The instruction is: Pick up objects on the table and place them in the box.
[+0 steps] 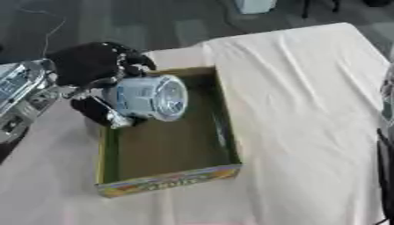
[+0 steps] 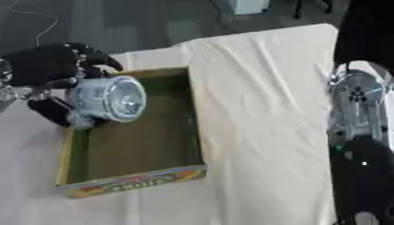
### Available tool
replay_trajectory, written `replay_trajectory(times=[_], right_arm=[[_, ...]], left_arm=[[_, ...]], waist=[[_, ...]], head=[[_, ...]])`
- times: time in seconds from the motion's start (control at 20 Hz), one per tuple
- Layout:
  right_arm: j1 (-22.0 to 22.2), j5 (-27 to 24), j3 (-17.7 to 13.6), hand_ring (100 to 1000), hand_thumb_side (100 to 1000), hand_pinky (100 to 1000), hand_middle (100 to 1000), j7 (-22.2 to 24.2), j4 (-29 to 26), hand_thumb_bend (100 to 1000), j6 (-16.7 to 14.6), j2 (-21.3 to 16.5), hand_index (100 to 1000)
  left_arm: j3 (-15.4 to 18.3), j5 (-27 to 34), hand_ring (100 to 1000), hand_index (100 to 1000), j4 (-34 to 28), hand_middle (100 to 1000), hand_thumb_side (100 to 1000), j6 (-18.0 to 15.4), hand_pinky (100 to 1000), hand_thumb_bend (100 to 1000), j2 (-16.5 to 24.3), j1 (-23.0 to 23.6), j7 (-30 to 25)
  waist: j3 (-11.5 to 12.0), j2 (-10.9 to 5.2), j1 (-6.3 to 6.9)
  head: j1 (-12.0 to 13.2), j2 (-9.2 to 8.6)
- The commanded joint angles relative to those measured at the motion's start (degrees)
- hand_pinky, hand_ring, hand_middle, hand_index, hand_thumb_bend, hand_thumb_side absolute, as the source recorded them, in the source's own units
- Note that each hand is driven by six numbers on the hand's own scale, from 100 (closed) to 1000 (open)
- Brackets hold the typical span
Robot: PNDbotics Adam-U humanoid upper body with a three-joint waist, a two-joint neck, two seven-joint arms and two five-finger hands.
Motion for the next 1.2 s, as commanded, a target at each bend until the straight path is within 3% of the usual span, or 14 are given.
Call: replay_trajectory(times=[0.05, 0.1, 0.15, 0.25, 0.6, 0.7, 0.85, 1.05, 1.15, 1.2], right_arm=[[-0.9, 0.1, -0.4, 416, 938, 315, 472, -0.1, -0.7, 100, -0.1, -0.6, 659], [-0.8, 0.1, -0.4, 416, 938, 315, 472, 0.0, -0.7, 100, -0.2, -0.6, 659], [-0.8, 0.1, -0.4, 416, 938, 315, 472, 0.0, -0.7, 100, -0.2, -0.6, 660], [-0.7, 0.1, -0.4, 416, 938, 315, 472, 0.0, -0.7, 100, -0.2, -0.7, 660], [-0.5, 0.2, -0.4, 416, 938, 314, 472, 0.1, -0.7, 100, -0.3, -0.8, 659], [-0.6, 0.1, -0.4, 416, 939, 315, 471, 0.1, -0.7, 100, -0.3, -0.8, 659], [-0.6, 0.2, -0.4, 416, 939, 315, 471, -0.1, -0.7, 100, -0.3, -0.9, 659], [-0.4, 0.4, -0.5, 416, 939, 315, 471, -0.2, -0.7, 100, -0.3, -1.1, 659], [-0.1, 0.7, -0.6, 416, 939, 314, 471, -0.3, -0.7, 100, -0.4, -1.5, 660], [0.2, 0.9, -0.7, 416, 939, 314, 471, -0.3, -0.7, 100, -0.5, -1.8, 659]], left_arm=[[1.5, -3.9, 874, 765, 1.8, 875, 821, 1.8, 806, 352, 0.8, -0.4, 1.2], [1.6, -4.6, 872, 763, 2.4, 872, 823, 2.4, 804, 341, 0.8, -0.3, 1.0], [1.8, -5.0, 895, 782, 2.9, 895, 821, 2.9, 820, 422, 0.8, -0.3, 0.7], [2.1, -5.1, 915, 794, 3.4, 910, 828, 3.6, 831, 469, 1.0, -0.2, 0.1], [1.9, -3.9, 941, 808, 3.1, 924, 840, 3.4, 841, 533, 1.2, -0.1, -0.8], [1.8, -4.4, 1000, 865, 3.6, 985, 818, 3.5, 923, 740, 1.3, 0.0, -2.1], [1.9, -4.6, 1000, 905, 3.3, 1000, 848, 3.5, 978, 827, 1.5, -0.3, -5.0], [3.6, 2.8, 978, 903, -3.7, 990, 908, 4.8, 911, 733, 3.6, -0.3, -4.1], [6.0, 13.5, 854, 885, -11.7, 909, 913, 6.8, 778, 558, 6.1, 1.1, 1.7], [7.9, 20.3, 817, 879, -16.6, 874, 888, 7.5, 732, 527, 7.6, 2.5, 6.8]], waist=[[0.2, -1.14, -0.13], [0.2, -1.17, -0.15], [0.3, -1.19, -0.18], [0.4, -1.23, -0.21], [0.6, -1.37, -0.22], [0.6, -1.36, -0.16], [0.6, -1.35, -0.04], [1.0, -1.45, 0.14], [1.8, -1.65, 0.27], [2.3, -1.80, 0.28]], head=[[0.1, -0.07], [0.1, -0.14], [0.1, -0.26], [0.1, -0.46], [-0.2, -0.68], [-0.2, -0.76], [-0.3, -0.77], [-0.2, -0.41], [-0.7, -0.29], [-1.2, -0.33]])
